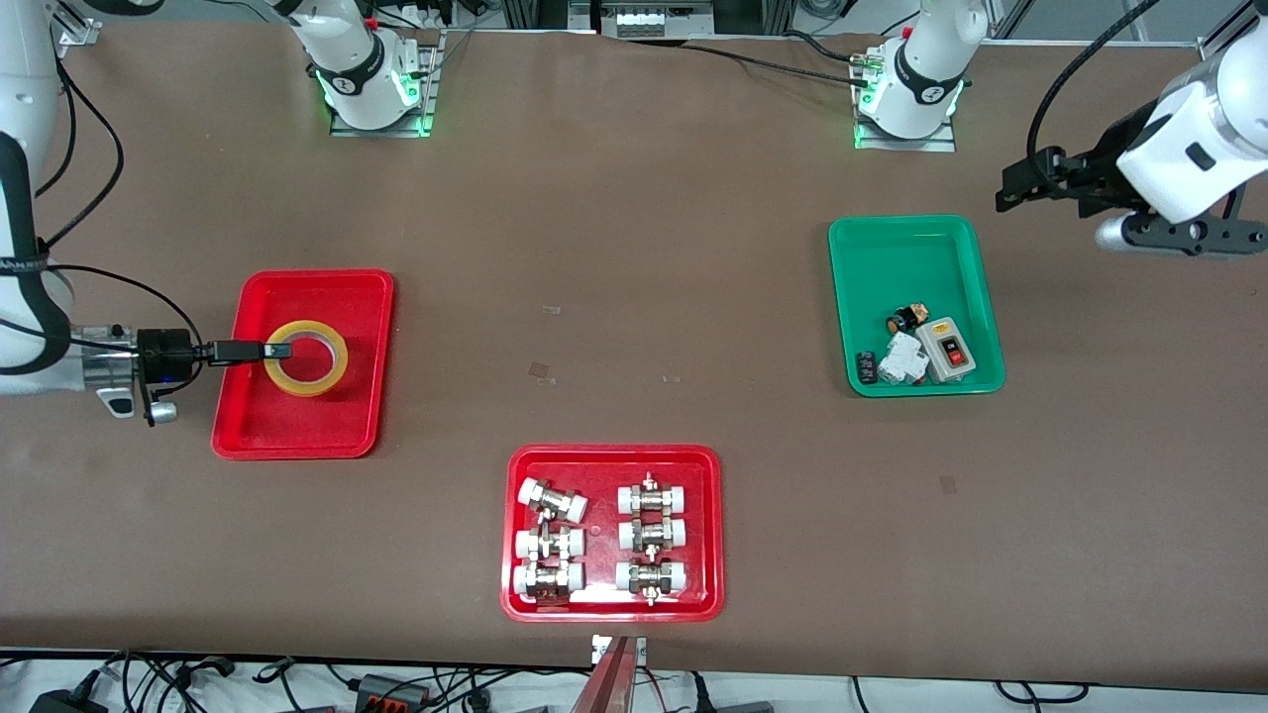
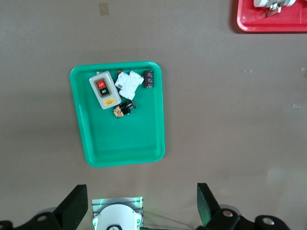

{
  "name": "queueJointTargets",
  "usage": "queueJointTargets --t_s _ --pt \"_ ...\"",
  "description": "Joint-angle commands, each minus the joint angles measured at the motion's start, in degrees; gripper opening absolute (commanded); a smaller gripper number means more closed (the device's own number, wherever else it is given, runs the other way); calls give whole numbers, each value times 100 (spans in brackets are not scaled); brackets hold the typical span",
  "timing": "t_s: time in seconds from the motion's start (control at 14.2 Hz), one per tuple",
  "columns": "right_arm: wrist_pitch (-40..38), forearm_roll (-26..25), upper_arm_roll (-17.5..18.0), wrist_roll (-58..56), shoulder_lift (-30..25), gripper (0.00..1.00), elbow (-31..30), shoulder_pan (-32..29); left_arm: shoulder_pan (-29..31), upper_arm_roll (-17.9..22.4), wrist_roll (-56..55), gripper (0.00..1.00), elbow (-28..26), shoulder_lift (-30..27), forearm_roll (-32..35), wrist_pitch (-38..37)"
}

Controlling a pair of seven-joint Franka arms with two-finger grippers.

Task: Left arm passes tape to right arm into tray
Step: 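Lower the tape into the empty red tray with the right gripper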

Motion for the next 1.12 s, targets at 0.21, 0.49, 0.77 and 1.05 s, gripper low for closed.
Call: queueJointTargets --t_s 0.21,0.49,0.77,1.05 --pt "35 -49 113 -708 380 50 133 -288 -97 159 123 100 -313 -293 147 738" --pt "53 -198 113 -717 450 52 133 -314 -9 203 123 100 -331 -434 181 855" --pt "246 -364 113 -796 459 100 107 -270 17 229 414 100 -340 -443 876 846" --pt "430 -479 113 -797 503 100 63 -183 26 361 317 100 -331 -408 850 749"
